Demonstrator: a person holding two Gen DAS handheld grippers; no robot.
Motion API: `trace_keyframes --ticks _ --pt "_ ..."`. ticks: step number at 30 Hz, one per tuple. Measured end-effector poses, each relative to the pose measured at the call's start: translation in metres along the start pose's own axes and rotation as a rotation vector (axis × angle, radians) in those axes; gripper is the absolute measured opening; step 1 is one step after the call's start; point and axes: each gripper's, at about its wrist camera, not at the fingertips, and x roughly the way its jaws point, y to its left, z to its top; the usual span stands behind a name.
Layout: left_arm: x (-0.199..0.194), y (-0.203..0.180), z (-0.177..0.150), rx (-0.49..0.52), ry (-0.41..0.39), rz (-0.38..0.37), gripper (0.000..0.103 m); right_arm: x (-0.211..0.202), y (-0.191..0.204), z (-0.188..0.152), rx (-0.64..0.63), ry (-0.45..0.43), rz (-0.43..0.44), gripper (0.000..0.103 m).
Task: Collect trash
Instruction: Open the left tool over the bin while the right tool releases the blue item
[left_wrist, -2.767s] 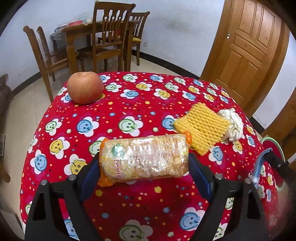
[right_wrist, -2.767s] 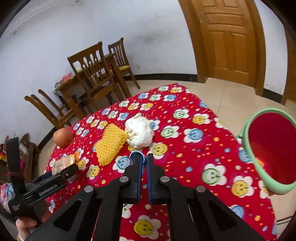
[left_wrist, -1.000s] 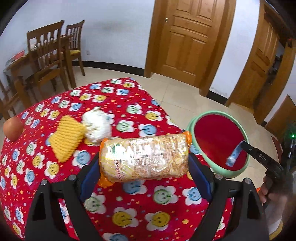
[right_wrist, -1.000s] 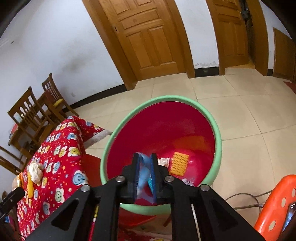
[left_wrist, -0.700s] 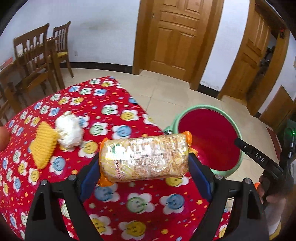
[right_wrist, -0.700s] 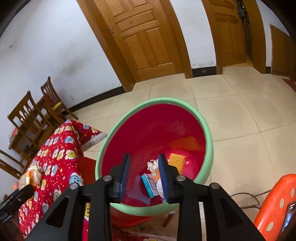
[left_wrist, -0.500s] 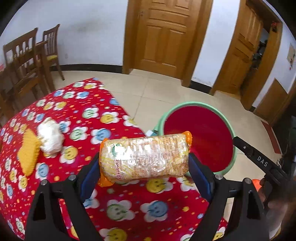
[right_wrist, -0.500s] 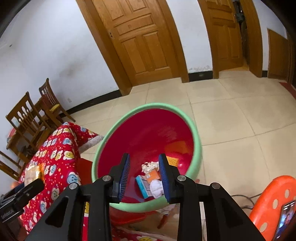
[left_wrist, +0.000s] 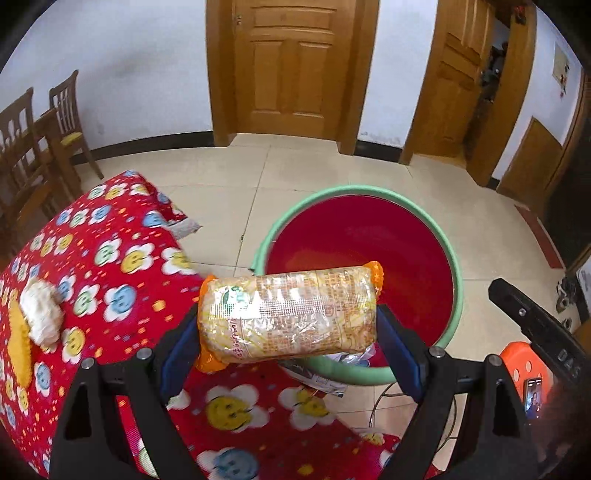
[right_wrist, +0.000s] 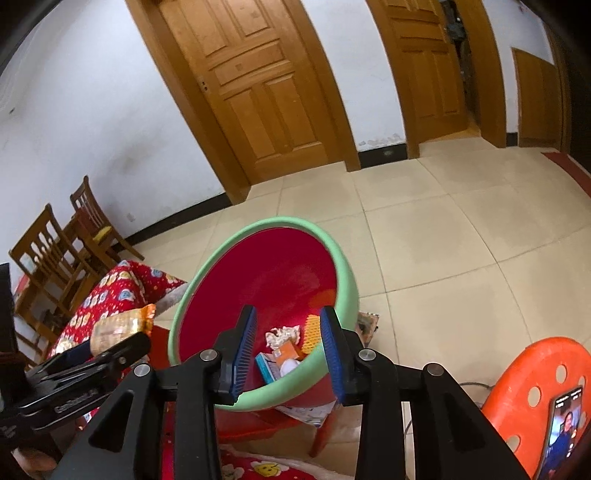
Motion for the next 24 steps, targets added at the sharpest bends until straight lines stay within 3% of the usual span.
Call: trace_keyframes --ticks 9,19,24 --pt "0.017 -0.028 0.007 0.052 0.013 0.005 0.089 0.001 -0.016 0.001 0.041 0.003 -0.012 0.036" --pt "0.022 -0.027 0.008 0.044 0.029 0.015 0.093 0.001 -0.022 0.001 0.06 0.012 0.007 0.037" --pt "0.018 -0.025 0.01 0.042 0.008 0.013 0.095 -0.002 -0.021 0.001 0.06 0.005 0.01 0.042"
